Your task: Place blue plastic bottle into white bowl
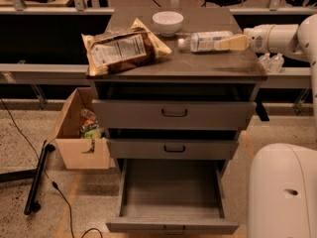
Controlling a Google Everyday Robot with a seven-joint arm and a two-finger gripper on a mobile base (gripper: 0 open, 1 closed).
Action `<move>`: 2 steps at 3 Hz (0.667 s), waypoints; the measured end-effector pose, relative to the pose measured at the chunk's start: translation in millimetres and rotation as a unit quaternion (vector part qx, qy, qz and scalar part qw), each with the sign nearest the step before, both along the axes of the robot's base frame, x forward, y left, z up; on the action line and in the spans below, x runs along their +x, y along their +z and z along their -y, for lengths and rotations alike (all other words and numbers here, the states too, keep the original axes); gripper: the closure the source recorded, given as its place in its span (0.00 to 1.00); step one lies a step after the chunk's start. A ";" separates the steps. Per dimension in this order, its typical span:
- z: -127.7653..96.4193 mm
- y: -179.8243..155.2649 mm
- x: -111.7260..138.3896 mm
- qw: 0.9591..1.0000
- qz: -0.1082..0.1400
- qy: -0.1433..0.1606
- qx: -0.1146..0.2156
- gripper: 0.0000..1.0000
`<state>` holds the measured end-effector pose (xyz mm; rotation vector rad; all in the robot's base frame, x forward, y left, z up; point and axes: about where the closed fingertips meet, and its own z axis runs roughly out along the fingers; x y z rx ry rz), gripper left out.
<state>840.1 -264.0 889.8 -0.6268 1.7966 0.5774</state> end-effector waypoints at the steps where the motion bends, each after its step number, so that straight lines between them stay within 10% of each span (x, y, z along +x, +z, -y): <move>1: 1.5 -7.0 20.7 1.000 0.019 -0.023 -0.005 0.00; 2: 3.0 -7.3 38.3 0.998 0.042 -0.044 -0.010 0.00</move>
Offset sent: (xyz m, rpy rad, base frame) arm 0.0513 -0.0094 -0.0043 -0.0332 -0.1498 -0.1491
